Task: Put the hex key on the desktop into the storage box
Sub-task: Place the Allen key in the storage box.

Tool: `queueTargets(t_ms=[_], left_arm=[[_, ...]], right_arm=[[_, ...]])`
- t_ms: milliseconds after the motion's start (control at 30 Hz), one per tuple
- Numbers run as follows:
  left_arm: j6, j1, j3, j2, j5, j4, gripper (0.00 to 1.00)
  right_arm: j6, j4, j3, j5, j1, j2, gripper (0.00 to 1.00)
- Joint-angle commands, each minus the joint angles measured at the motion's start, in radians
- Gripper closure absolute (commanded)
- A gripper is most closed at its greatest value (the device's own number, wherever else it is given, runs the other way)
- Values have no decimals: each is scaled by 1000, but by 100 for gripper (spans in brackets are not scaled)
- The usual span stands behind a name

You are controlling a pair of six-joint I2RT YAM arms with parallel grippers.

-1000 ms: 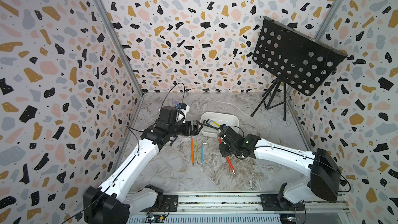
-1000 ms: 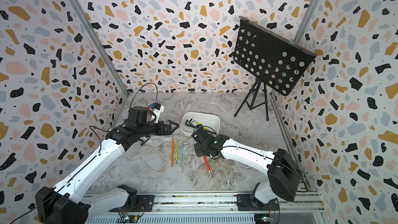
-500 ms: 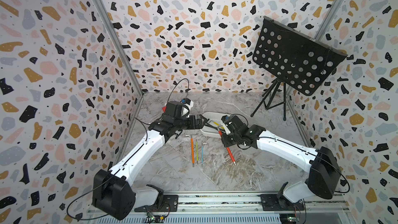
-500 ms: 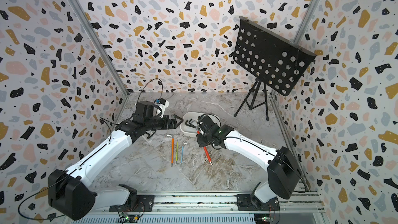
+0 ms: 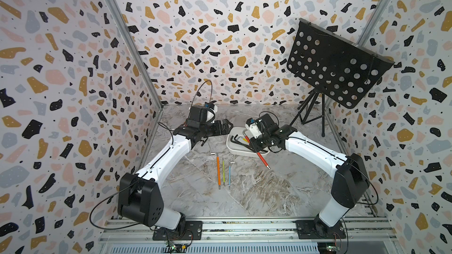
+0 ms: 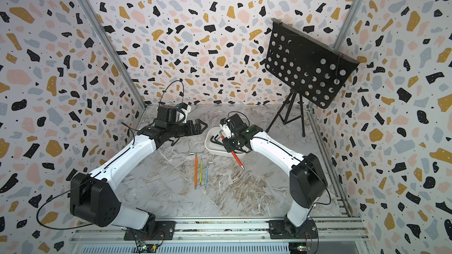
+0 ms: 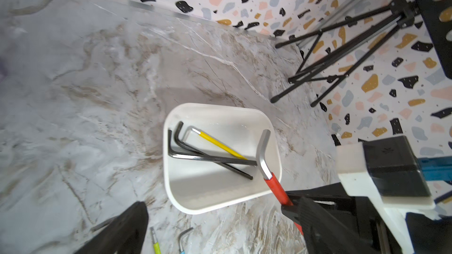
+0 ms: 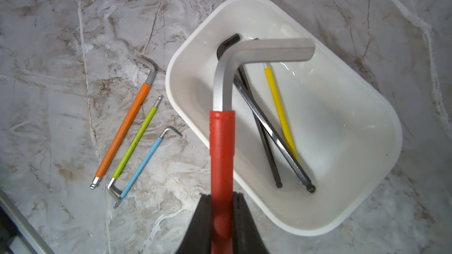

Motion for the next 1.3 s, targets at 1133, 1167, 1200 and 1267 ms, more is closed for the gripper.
queueTargets(t_ms=[1133, 1167, 1200, 1267], left_arm=[[-196, 61, 1, 162, 296, 208, 0], [-196, 61, 0, 160, 293, 208, 0], [-197, 61, 0, 159, 293, 208, 0], [-196, 61, 0, 162, 295, 208, 0]], right_arm=[[-373, -84, 468, -107, -72, 467, 100], [-375, -83, 463, -99, -72, 472, 100], [-375, -82, 458, -95, -72, 475, 100], [-372, -73, 447, -92, -73, 482, 100]])
